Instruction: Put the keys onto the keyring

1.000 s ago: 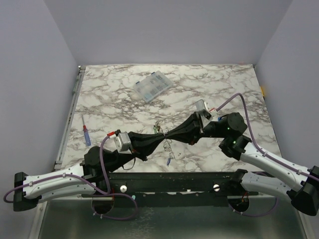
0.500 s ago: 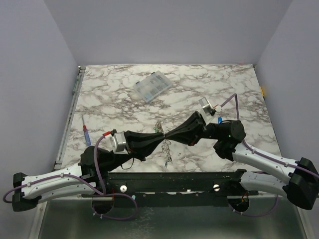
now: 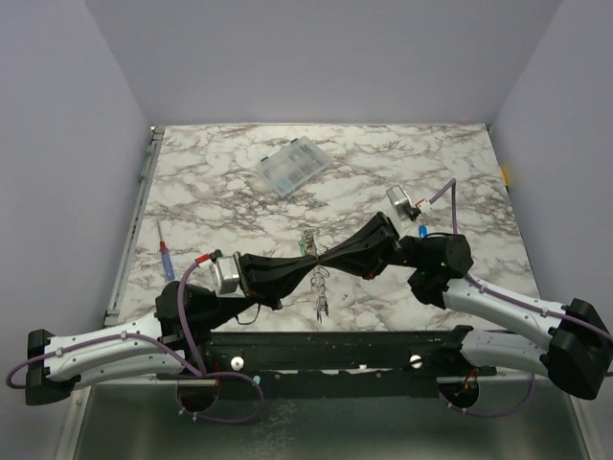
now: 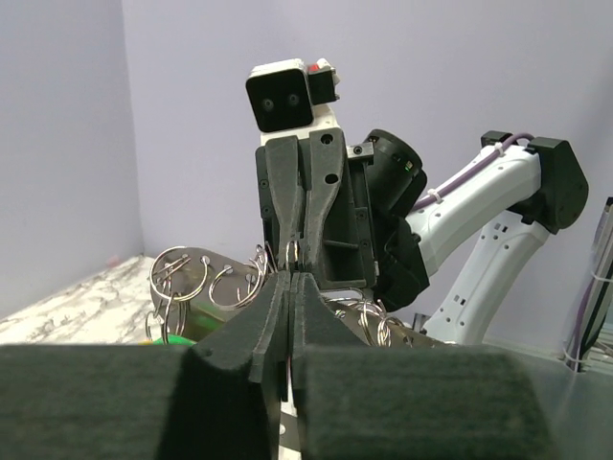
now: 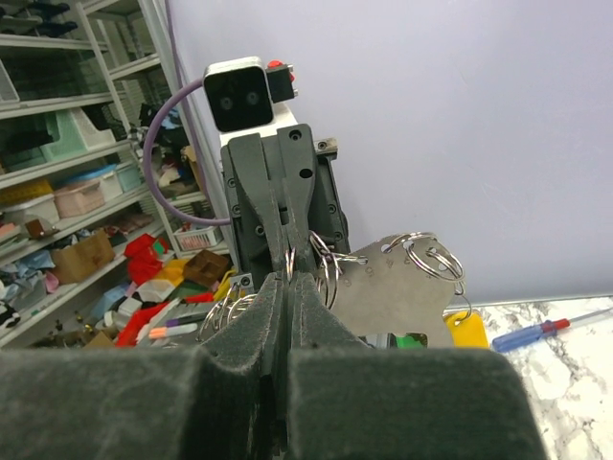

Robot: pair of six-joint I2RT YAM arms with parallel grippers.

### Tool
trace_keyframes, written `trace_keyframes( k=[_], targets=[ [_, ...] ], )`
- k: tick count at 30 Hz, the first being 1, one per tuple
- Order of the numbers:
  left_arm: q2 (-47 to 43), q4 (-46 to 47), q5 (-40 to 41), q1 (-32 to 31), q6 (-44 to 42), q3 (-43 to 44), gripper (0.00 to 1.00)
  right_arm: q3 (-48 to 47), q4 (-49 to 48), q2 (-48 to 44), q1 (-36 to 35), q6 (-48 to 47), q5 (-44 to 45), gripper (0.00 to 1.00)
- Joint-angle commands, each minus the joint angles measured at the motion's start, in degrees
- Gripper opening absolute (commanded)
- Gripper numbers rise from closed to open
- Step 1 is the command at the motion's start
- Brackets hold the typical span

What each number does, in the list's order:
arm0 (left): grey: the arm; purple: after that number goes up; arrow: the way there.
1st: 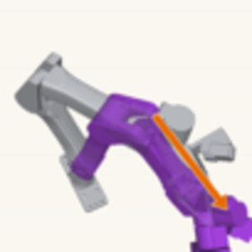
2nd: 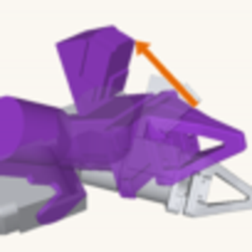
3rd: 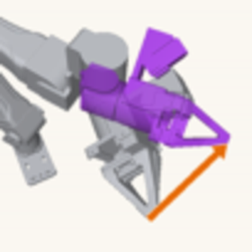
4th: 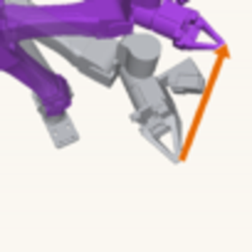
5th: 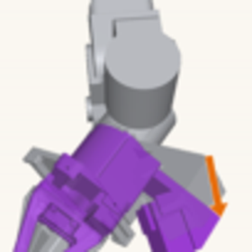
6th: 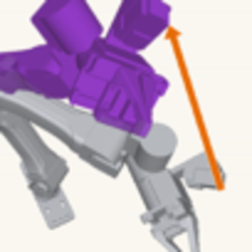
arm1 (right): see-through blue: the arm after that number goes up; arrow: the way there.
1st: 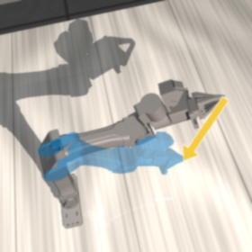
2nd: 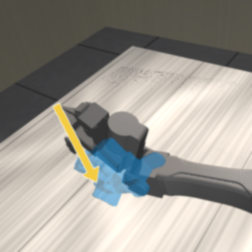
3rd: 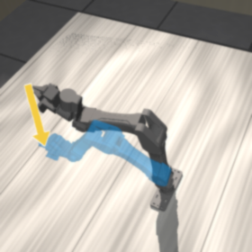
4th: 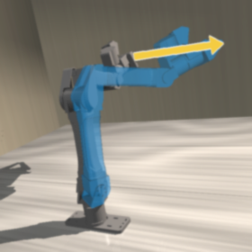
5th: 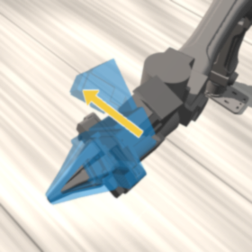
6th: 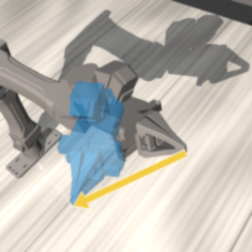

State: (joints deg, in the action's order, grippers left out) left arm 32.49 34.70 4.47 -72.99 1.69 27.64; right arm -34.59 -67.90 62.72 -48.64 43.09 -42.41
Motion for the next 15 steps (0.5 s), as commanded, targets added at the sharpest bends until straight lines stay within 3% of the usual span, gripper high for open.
trace_keyframes(
  k=[1,6,12,15],
  targets=[
    [2.5,2.6,-0.2,0.0,-1.0,-0.1,0.00,-0.2,-0.2,1.4,-1.0,0.3,-2.9,0.01],
    [2.6,2.8,2.6,-0.1,-0.5,-0.4,0.00,-0.8,4.1,0.2,-1.0,-2.0,-3.9,0.02],
    [2.1,1.3,3.4,-0.1,0.6,-0.3,0.00,-1.5,13.5,-3.5,-1.0,-8.5,-2.8,0.34],
    [1.4,0.5,3.2,-0.1,1.1,-0.4,0.00,-2.9,20.5,-5.5,-1.0,-12.9,-2.5,0.37]
  ],
)
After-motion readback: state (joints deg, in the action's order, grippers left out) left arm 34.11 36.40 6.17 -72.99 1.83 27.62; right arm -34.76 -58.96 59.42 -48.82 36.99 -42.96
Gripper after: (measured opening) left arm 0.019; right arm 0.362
